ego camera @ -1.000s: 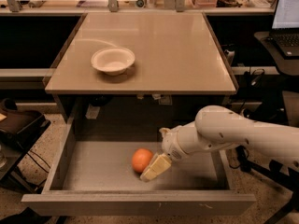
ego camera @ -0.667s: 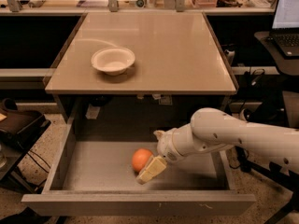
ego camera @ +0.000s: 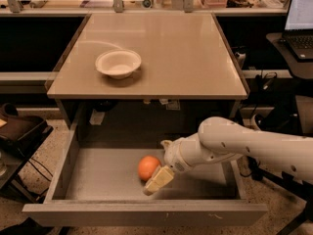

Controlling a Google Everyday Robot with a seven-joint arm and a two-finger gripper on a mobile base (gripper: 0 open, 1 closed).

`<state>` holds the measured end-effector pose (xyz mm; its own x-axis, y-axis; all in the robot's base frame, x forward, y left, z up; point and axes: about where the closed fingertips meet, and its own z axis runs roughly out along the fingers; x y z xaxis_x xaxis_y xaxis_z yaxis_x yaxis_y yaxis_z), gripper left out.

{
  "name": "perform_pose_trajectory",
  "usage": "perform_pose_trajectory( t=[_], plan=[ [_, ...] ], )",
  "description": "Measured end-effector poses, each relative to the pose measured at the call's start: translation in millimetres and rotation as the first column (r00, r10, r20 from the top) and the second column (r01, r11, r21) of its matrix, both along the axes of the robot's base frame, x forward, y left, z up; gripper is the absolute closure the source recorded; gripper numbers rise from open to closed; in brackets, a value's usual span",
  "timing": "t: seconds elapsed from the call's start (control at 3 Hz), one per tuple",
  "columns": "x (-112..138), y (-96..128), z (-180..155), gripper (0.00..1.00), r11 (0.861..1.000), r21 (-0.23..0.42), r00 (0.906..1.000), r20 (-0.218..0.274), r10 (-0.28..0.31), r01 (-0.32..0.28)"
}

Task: Pick orange from top drawer and place on counter

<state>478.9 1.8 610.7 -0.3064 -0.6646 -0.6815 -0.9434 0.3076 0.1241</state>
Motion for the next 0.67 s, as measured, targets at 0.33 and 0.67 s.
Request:
perform_pose_trajectory(
  t=[0.33, 0.67],
  plan=[
    [0.0, 0.0, 0.0, 0.18, 1.0, 0.0, 1.0, 0.0, 0.0, 0.0],
    [0.0, 0.0, 0.0, 0.41, 1.0, 0.0, 1.0, 0.0, 0.0, 0.0]
  ],
)
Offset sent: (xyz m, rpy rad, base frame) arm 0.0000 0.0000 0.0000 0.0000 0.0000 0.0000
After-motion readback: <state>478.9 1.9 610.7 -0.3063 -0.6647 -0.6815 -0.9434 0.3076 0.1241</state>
